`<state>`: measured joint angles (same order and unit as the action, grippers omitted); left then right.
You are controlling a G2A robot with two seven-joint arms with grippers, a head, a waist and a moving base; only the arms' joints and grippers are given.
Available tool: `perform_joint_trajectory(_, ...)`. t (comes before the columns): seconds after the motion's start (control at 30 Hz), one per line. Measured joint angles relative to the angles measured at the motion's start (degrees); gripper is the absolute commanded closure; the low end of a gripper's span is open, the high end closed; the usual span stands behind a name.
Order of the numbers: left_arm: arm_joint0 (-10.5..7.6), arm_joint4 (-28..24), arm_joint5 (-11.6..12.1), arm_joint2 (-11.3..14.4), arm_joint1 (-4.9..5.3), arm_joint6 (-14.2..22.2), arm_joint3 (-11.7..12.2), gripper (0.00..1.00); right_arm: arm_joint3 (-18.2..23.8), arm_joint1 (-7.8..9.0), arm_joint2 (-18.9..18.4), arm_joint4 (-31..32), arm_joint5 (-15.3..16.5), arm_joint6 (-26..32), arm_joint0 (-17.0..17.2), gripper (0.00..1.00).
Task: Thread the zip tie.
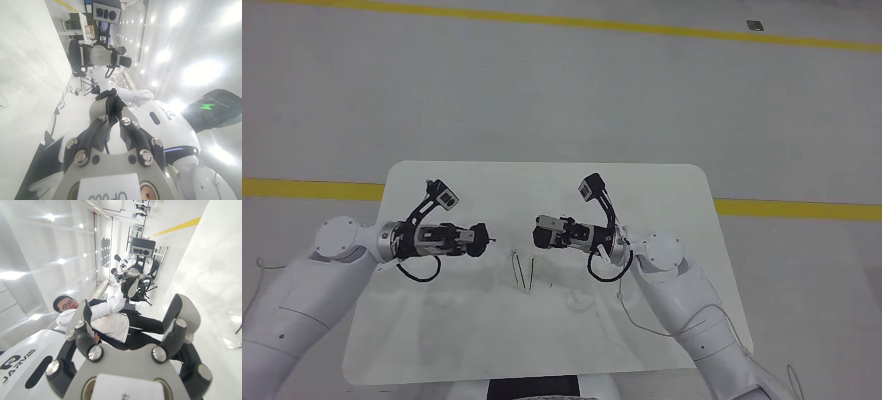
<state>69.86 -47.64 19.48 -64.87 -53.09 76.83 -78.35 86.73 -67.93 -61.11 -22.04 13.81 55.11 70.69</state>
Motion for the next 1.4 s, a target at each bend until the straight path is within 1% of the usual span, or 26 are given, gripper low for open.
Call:
perform_joint_trajectory(0.03, 0.32, 0.7, 0.0, -0.9, -0.11, -0.9, -0.3, 1.00, 0.0, 0.00, 0.0, 0.0, 0.0, 0.0, 0.0, 0.00)
perform_joint_trajectory(0.1, 1.17, -1.4, 0.0, -4.0, -0.36, -1.0, -0.5, 1.00, 0.0, 0.00, 0.0, 0.0, 0.0, 0.0, 0.0, 0.00)
perform_joint_trajectory(0.13, 1.54, -2.5, 0.0, -5.7, -0.47, -0.7, -0.5, 1.00, 0.0, 0.00, 0.0, 0.0, 0.0, 0.0, 0.0, 0.00)
perform_joint_trajectory(0.17, 2.13, -3.1, 0.0, -8.0, -0.69, -0.3, -0.5, 1.00, 0.0, 0.00, 0.0, 0.0, 0.0, 0.0, 0.0, 0.00)
perform_joint_trajectory(0.23, 3.16, -3.8, 0.0, -11.6, -1.21, 0.2, -0.3, 1.00, 0.0, 0.00, 0.0, 0.0, 0.0, 0.0, 0.0, 0.00)
perform_joint_trajectory(0.27, 3.84, -3.9, 0.0, -13.9, -1.66, 0.7, -0.1, 1.00, 0.0, 0.00, 0.0, 0.0, 0.0, 0.0, 0.0, 0.00)
perform_joint_trajectory(0.33, 4.62, -3.8, 0.0, -16.9, -2.41, 1.9, 0.5, 1.00, 0.0, 0.00, 0.0, 0.0, 0.0, 0.0, 0.0, 0.00)
perform_joint_trajectory(0.37, 5.04, -3.9, 0.0, -18.6, -2.99, 2.6, 1.0, 1.00, 0.0, 0.00, 0.0, 0.0, 0.0, 0.0, 0.0, 0.00)
perform_joint_trajectory(0.47, 5.75, -4.2, 0.0, -21.7, -4.40, 2.9, 1.6, 1.00, 0.0, 0.00, 0.0, 0.0, 0.0, 0.0, 0.0, 0.00)
perform_joint_trajectory(0.5, 5.92, -4.7, 0.0, -22.3, -4.82, 2.8, 1.8, 1.00, 0.0, 0.00, 0.0, 0.0, 0.0, 0.0, 0.0, 0.00)
perform_joint_trajectory(0.57, 6.18, -6.0, 0.0, -23.3, -5.68, 2.8, 2.3, 1.00, 0.0, 0.00, 0.0, 0.0, 0.0, 0.0, 0.0, 0.00)
perform_joint_trajectory(0.6, 6.23, -6.3, 0.0, -23.5, -5.87, 2.8, 2.5, 1.00, 0.0, 0.00, 0.0, 0.0, 0.0, 0.0, 0.0, 0.00)
perform_joint_trajectory(0.7, 6.24, -6.4, 0.0, -23.5, -5.90, 2.8, 2.5, 1.00, 0.4, -0.01, 0.2, 0.4, -0.2, -0.2, -0.1, 0.00)
perform_joint_trajectory(0.73, 6.23, -6.4, 0.0, -23.5, -5.89, 2.8, 2.5, 1.00, 1.0, -0.02, 0.5, 1.2, -0.8, -0.4, -0.3, 0.00)
perform_joint_trajectory(0.83, 6.23, -6.4, 0.0, -23.5, -5.89, 2.8, 2.5, 1.00, 3.2, -0.11, 2.9, 7.7, -7.2, 0.2, -3.3, 0.00)
perform_joint_trajectory(0.87, 6.23, -6.4, 0.0, -23.5, -5.89, 2.8, 2.5, 1.00, 3.8, -0.23, 4.3, 10.8, -11.0, 0.4, -4.9, 0.00)
perform_joint_trajectory(0.93, 6.23, -6.4, 0.0, -23.5, -5.89, 2.8, 2.5, 1.00, 4.6, -0.52, 6.6, 15.4, -16.7, 0.5, -7.5, 0.00)
perform_joint_trajectory(0.97, 6.23, -6.4, 0.0, -23.5, -5.89, 2.8, 2.5, 1.00, 4.8, -0.74, 8.3, 18.3, -20.2, 0.5, -9.1, 0.00)
perform_joint_trajectory(1.0, 6.23, -6.4, 0.0, -23.5, -5.89, 2.8, 2.5, 1.00, 5.0, -0.93, 9.6, 20.2, -22.6, 0.8, -10.2, 0.00)
perform_joint_trajectory(1.07, 6.23, -6.4, 0.0, -23.5, -5.89, 2.8, 2.5, 1.00, 4.9, -1.51, 12.5, 23.0, -26.5, 1.4, -12.4, 0.00)
perform_joint_trajectory(1.17, 6.23, -6.4, 0.0, -23.5, -5.89, 2.8, 2.5, 1.00, 3.7, -2.36, 16.8, 26.4, -30.1, 2.6, -14.8, 0.00)
perform_joint_trajectory(1.23, 6.23, -6.4, 0.0, -23.5, -5.89, 2.8, 2.5, 1.00, 3.0, -2.87, 19.2, 28.2, -31.4, 3.2, -15.9, 0.00)
perform_joint_trajectory(1.27, 6.23, -6.4, 0.0, -23.5, -5.89, 2.8, 2.5, 1.00, 3.0, -3.01, 19.7, 28.6, -31.3, 3.2, -16.3, 0.00)
perform_joint_trajectory(1.33, 6.23, -6.4, 0.0, -23.5, -5.89, 2.8, 2.5, 1.00, 3.3, -3.11, 19.9, 29.0, -30.2, 2.6, -16.7, 0.00)
perform_joint_trajectory(1.4, 6.23, -6.4, 0.0, -23.5, -5.89, 2.8, 2.5, 1.00, 3.3, -3.10, 19.8, 29.0, -30.0, 2.4, -16.7, 0.00)
